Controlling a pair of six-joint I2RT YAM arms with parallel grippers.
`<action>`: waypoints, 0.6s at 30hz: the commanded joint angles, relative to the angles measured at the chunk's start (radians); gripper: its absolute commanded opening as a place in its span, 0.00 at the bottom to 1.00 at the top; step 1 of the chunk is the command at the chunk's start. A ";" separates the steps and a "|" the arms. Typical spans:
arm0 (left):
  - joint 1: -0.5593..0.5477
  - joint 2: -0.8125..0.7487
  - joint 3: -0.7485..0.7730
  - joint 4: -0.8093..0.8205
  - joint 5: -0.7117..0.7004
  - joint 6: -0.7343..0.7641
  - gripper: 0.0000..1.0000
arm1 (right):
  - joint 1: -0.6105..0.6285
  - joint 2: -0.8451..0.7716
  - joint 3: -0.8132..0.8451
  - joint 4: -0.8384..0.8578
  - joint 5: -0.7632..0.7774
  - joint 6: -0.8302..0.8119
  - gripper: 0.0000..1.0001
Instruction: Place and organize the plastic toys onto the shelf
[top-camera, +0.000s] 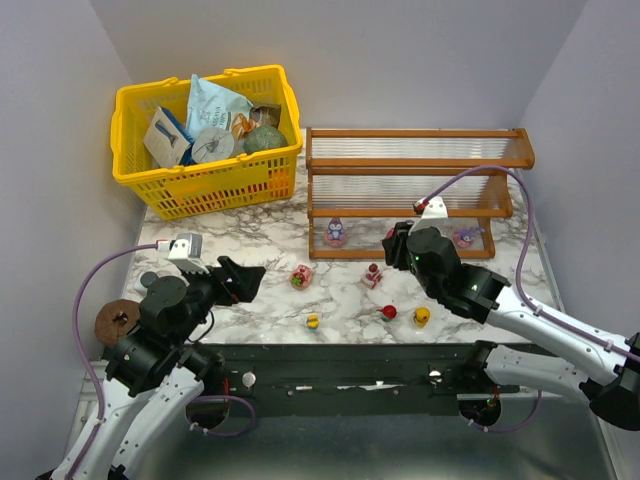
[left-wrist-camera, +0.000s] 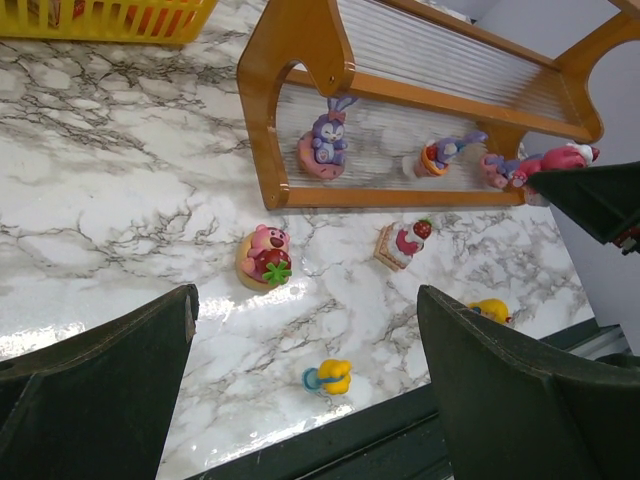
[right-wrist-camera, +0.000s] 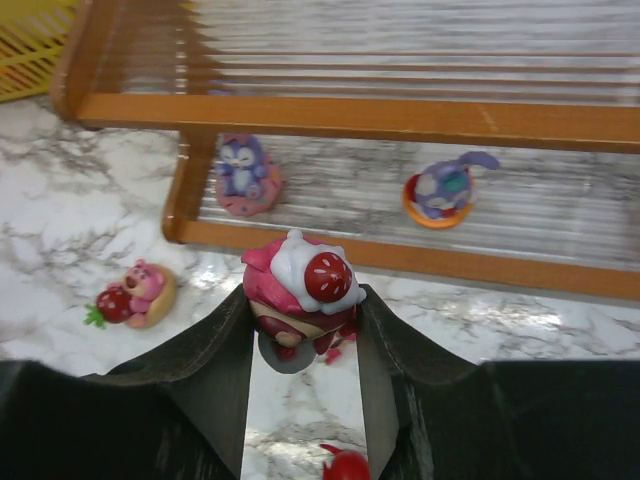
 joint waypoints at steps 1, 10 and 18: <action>-0.005 -0.004 -0.012 0.016 0.022 0.013 0.99 | -0.068 0.004 0.055 -0.089 0.039 -0.066 0.24; -0.005 0.005 -0.012 0.017 0.024 0.011 0.99 | -0.209 0.070 0.093 0.033 0.006 -0.231 0.24; -0.005 0.008 -0.012 0.017 0.027 0.013 0.99 | -0.261 0.180 0.106 0.144 -0.005 -0.301 0.24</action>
